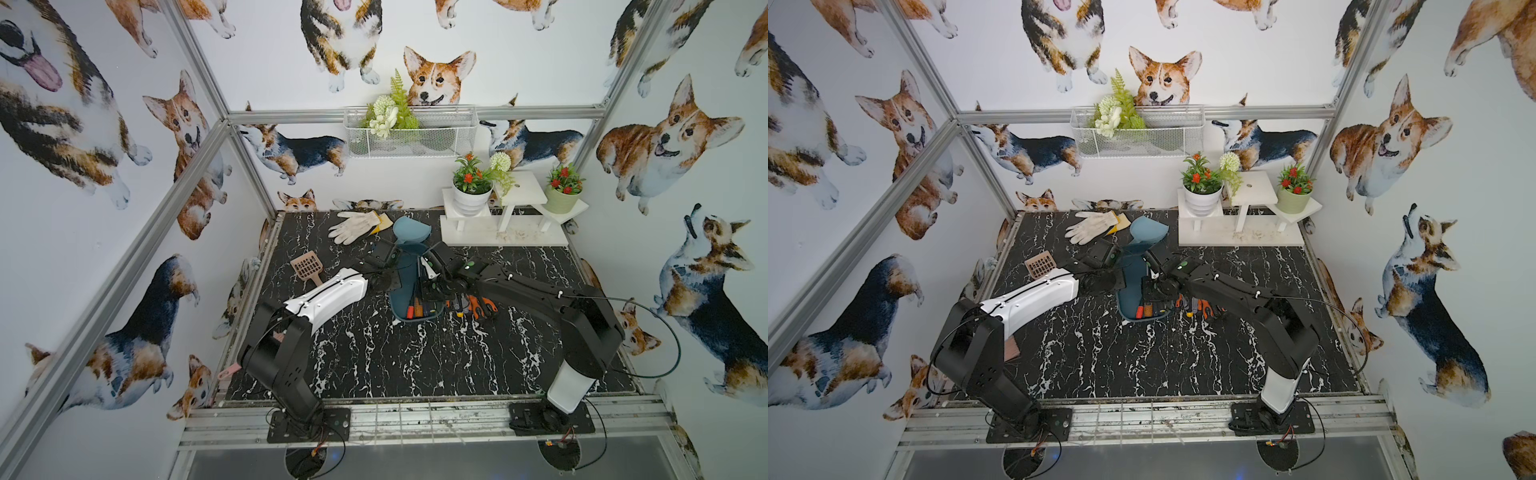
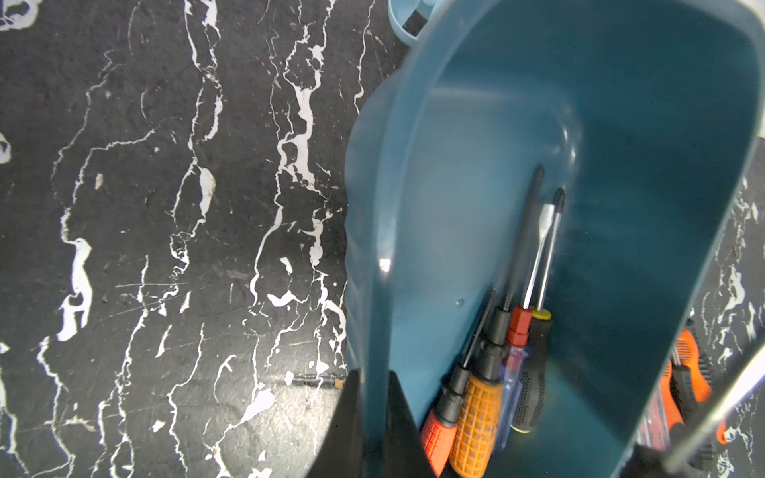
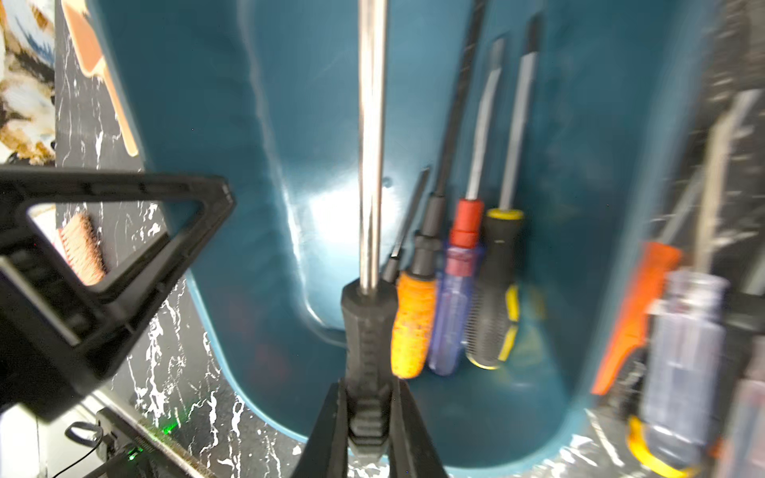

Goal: Take out the screwdriver from the storage box
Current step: Pick up the screwdriver from the storage box, then place the screwdriver at the center of the board.

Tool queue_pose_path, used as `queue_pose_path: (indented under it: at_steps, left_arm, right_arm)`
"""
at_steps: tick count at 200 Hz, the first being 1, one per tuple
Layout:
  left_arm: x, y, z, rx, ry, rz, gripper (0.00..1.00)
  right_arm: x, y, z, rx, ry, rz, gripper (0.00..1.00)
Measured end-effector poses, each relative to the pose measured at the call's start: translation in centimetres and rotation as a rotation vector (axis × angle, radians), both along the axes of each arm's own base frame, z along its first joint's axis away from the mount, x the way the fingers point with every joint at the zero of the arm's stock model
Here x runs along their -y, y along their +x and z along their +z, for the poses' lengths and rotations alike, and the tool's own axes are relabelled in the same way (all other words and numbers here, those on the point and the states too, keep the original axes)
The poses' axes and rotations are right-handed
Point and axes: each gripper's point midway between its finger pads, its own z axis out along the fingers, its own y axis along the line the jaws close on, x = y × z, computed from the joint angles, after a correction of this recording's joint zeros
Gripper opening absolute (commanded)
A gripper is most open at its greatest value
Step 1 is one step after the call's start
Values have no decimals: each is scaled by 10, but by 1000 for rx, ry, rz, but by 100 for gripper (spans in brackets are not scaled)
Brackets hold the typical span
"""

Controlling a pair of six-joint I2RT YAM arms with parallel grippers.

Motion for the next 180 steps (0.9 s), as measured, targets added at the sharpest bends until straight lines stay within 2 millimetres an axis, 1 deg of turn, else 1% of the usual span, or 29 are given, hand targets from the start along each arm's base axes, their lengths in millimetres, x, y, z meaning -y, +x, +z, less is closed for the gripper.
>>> queue_pose_path:
  at_steps: [20,35,62,73,98,138,158,180]
  left_arm:
    - [0,0,0,0,1,1,0]
    - [-1,0,1,1,2,1,0]
    - [-1,-1,0,-2,4,1,0]
    - [-1,-1,1,-1,4,1,0]
    - [-1,0,2,1,3,0,0]
    - [-1,-1,3,0,4,0,0]
    - [-2,-1,5,6,7,1,0]
    - [-2,-1,6,7,8,1,0]
  right_arm:
    - [16,5,6,13,-6,-26,0]
    - [33,11,9,33,-27,-49,0]
    - [60,14,12,69,-83,-70,0]
    - [66,12,11,70,-105,-65,0]
    - [86,12,6,80,-178,-70,0]
    - [124,12,-13,48,-281,-109,0]
    - [138,11,-20,26,-306,-123,0]
    - [150,14,-24,18,-328,-143,0]
